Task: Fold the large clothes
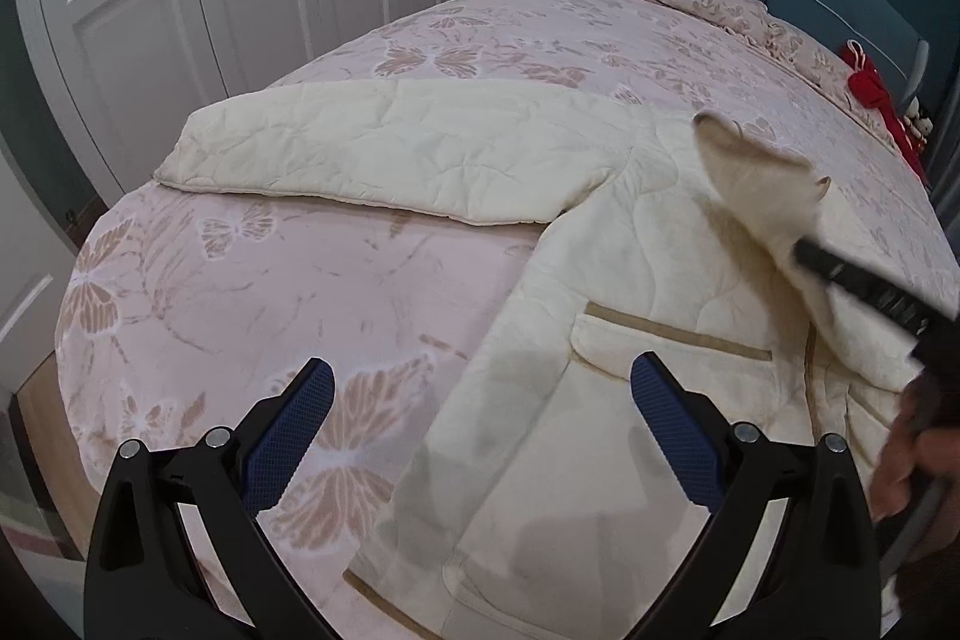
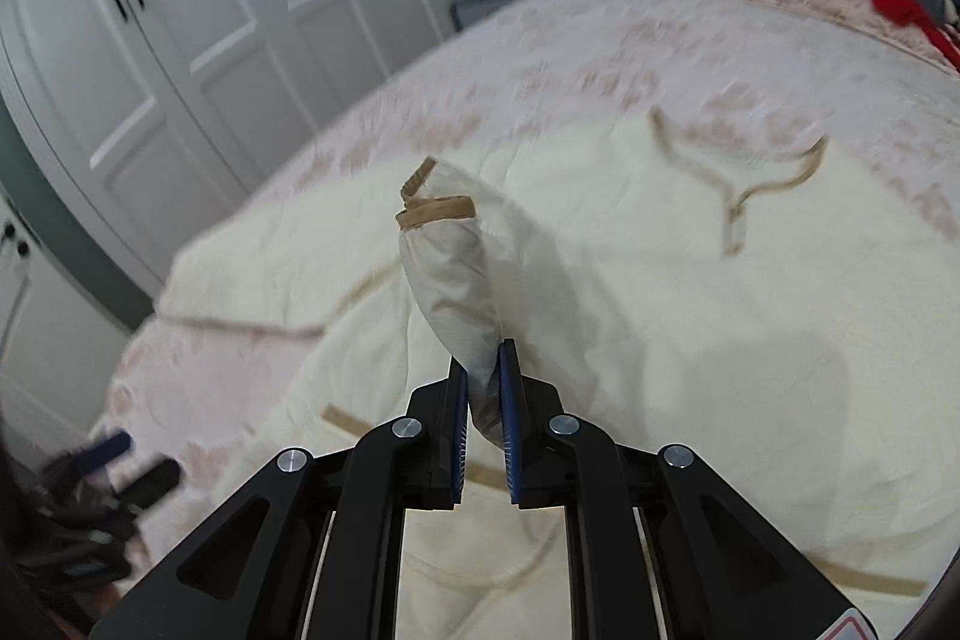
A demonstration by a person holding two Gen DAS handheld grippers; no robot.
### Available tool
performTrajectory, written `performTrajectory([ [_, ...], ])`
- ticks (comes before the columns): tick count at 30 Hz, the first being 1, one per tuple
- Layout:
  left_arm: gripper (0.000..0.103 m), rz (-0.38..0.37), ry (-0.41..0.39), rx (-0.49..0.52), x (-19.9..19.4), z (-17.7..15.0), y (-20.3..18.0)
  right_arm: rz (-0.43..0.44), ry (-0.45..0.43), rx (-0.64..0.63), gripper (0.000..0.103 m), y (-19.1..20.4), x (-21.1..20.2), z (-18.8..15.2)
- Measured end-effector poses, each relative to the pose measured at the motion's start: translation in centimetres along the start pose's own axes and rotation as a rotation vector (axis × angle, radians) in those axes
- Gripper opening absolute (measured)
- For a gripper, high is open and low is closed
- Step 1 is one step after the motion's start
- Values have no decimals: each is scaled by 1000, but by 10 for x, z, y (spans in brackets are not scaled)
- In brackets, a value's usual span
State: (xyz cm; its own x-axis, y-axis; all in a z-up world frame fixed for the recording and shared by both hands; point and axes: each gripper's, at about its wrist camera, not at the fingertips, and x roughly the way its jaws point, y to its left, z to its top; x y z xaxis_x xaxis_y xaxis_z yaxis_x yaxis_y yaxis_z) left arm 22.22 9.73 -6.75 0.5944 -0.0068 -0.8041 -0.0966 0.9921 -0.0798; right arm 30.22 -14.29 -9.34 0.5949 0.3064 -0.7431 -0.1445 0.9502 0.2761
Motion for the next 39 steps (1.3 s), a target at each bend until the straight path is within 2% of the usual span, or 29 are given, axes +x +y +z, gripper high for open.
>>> performTrajectory([
  [6,97,-81,16,-32,13,9,-8,5,102,3,25,7,33,-20],
  [10,97,-191,55,-90,25,16,-21,69,26,48,56,1,-17,-35],
  [12,97,-254,80,-125,36,19,-32,52,-38,85,57,-13,-57,-53],
  [16,97,-347,158,-177,64,21,-57,-27,-63,232,57,-68,-109,-91],
  [20,95,-372,212,-257,91,22,-72,-96,-82,418,58,-140,-130,-108],
  [21,92,-372,216,-268,96,22,-75,-95,-101,481,58,-161,-134,-110],
  [23,66,-358,221,-254,103,24,-83,-126,-121,561,58,-193,-137,-109],
  [24,57,-356,226,-228,105,25,-88,-135,-129,598,56,-208,-135,-109],
  [25,32,-358,236,-212,106,27,-90,-144,-130,625,54,-217,-133,-109],
  [26,18,-371,243,-204,107,27,-92,-134,-135,679,47,-232,-128,-109],
  [27,15,-371,235,-202,104,28,-92,-120,-137,711,41,-240,-127,-108],
  [28,9,-375,222,-195,101,29,-91,-105,-136,760,30,-251,-122,-109],
  [29,8,-375,202,-179,94,30,-91,-95,-137,776,19,-255,-120,-106],
  [31,7,-380,160,-146,77,31,-91,-86,-148,755,7,-257,-119,-98],
  [33,7,-384,130,-125,64,32,-92,-103,-193,679,5,-245,-135,-88],
  [36,7,-321,92,-66,55,22,-87,-154,-238,557,2,-225,-157,-85],
  [37,7,-309,112,-61,62,18,-85,-169,-225,539,1,-225,-155,-85],
  [39,7,-276,170,-64,84,5,-85,-216,-133,551,1,-235,-133,-98],
])
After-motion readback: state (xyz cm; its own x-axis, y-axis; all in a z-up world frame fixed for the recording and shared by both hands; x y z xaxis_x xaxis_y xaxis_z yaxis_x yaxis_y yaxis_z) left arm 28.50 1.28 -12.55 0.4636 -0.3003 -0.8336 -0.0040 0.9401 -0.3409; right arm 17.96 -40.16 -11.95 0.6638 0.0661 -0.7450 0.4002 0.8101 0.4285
